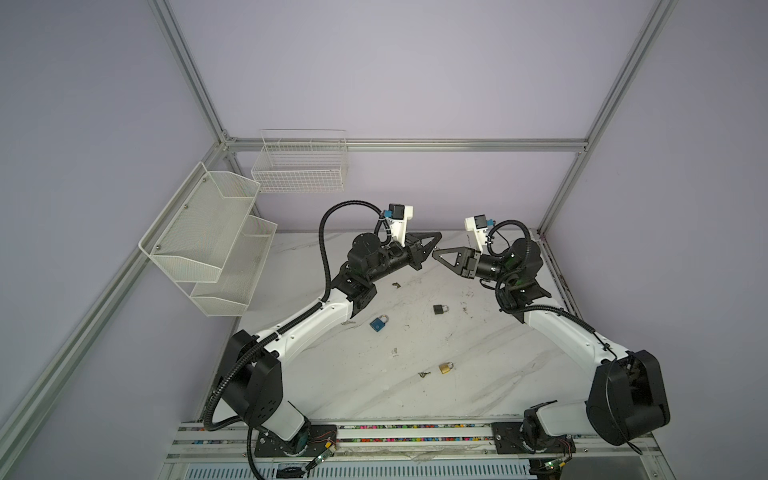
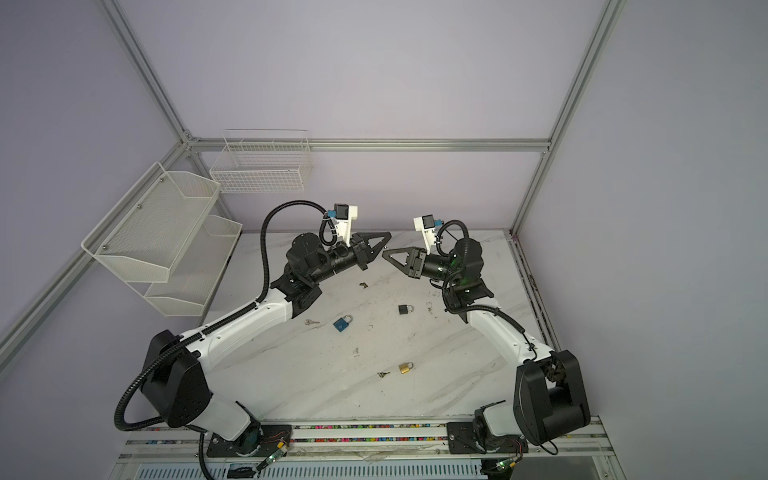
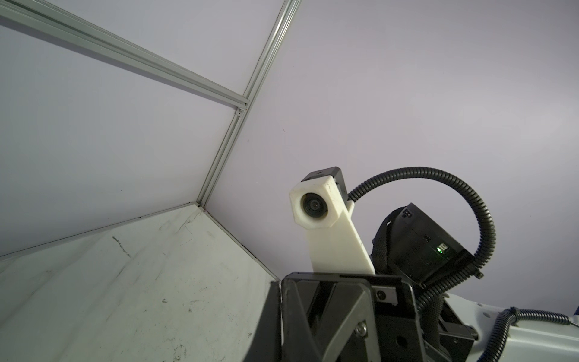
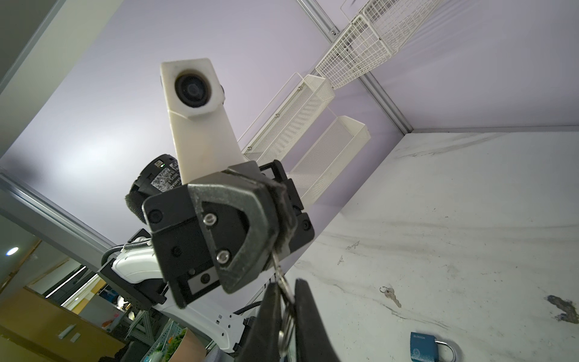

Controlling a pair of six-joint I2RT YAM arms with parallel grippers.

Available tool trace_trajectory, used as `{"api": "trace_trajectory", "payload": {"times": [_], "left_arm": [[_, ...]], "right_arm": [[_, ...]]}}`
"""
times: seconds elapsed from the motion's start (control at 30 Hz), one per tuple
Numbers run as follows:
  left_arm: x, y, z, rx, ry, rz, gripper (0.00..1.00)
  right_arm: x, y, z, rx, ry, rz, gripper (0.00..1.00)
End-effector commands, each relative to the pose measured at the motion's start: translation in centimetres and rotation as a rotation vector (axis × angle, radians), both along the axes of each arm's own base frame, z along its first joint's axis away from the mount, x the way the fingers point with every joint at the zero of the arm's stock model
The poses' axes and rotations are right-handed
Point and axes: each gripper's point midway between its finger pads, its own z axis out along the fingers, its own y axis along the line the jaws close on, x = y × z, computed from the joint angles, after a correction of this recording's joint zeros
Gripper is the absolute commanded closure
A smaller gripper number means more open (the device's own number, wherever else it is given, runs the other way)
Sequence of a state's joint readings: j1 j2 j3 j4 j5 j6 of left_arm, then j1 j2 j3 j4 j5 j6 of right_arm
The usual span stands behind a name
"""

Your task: Unlock with the key

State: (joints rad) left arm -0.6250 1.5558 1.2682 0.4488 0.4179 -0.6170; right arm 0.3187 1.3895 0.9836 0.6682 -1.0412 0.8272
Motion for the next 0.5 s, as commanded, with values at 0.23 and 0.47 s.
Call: {"api": "trace_trajectory", "payload": {"times": [0.23,0.47], "left_arm": [[-0.6,1.0,3.1,-0.031,-0.076,0.034,0.78],[0.4,2.9,0.3,0.061,0.030,0.135,0.52]], "right_arm": [[-0.3,-0.8,0.8,-0.003,-0.004,-0.025,1.00],[1.6,-4.7,-3.2,-0.060,0.154,-0.174,1.00]]}}
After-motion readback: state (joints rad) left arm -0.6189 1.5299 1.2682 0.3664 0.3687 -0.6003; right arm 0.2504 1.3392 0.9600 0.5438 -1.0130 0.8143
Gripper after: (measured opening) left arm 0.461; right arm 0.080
